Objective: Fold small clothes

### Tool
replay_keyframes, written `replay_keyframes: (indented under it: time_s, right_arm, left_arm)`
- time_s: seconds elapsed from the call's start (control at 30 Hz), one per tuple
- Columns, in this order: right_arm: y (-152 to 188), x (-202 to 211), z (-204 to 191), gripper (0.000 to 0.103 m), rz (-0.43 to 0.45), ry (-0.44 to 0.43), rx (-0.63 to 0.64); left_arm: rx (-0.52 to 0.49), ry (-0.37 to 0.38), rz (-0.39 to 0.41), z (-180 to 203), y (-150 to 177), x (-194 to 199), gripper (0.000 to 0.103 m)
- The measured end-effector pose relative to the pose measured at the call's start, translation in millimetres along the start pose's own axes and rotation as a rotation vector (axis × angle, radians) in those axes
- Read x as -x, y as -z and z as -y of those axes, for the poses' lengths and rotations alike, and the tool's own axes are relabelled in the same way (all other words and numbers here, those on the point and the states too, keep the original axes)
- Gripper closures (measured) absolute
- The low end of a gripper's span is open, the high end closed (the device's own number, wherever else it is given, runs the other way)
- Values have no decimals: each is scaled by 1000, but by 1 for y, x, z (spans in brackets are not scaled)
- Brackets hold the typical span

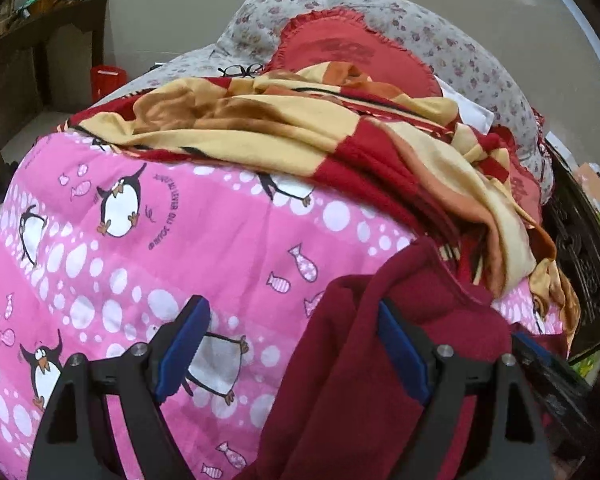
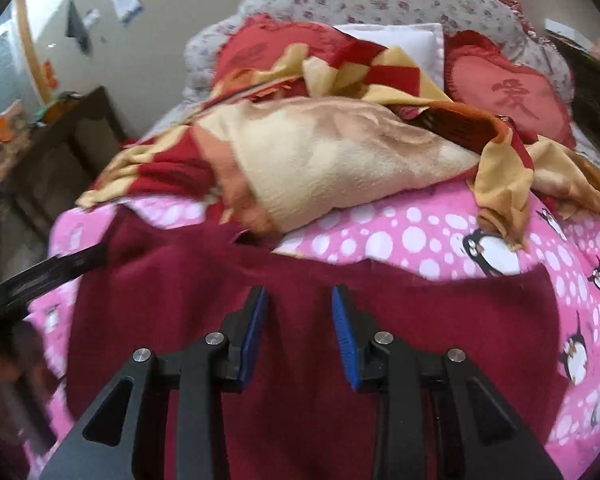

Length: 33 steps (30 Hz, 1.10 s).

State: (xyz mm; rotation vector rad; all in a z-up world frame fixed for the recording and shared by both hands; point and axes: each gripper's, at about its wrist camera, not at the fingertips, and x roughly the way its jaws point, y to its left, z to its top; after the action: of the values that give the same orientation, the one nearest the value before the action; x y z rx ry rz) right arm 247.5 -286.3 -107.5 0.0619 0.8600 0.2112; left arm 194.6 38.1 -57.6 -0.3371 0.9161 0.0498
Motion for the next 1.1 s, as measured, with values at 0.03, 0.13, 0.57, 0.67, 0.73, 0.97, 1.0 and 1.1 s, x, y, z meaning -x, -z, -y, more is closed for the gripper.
replay_keyframes:
  time_s: [0.03, 0.13, 0.57, 0.67, 0.73, 0.97, 1.0, 1.1]
  right_arm:
    - [-1, -5, -1, 68, -1, 6, 7]
    - [-1, 4, -6, 68, 22, 25, 38]
    - [12, 59, -46, 68, 110, -114, 96]
    - [17, 56, -50, 68, 108, -129, 94]
    - [19, 47, -52, 68, 92, -155, 76]
    - [3, -5, -84, 68, 10, -164, 89]
    - [0, -13, -85, 68, -2, -159, 79]
    - [-7, -32, -90, 66, -24, -133, 52]
  left_arm:
    - [-2, 0, 1, -1, 0, 1, 15]
    - [-17, -1, 4, -2, 1, 4, 15]
    - [-71, -25, 42, 6, 11, 38, 15]
    - [-83, -21, 44, 6, 15, 46, 15]
    - [-89, -16, 39, 4, 21, 52, 15]
    - [-102, -7, 8, -17, 52, 67, 15]
    - [-95, -9, 2, -21, 57, 68, 15]
    - [-63, 19, -28, -32, 71, 70, 15]
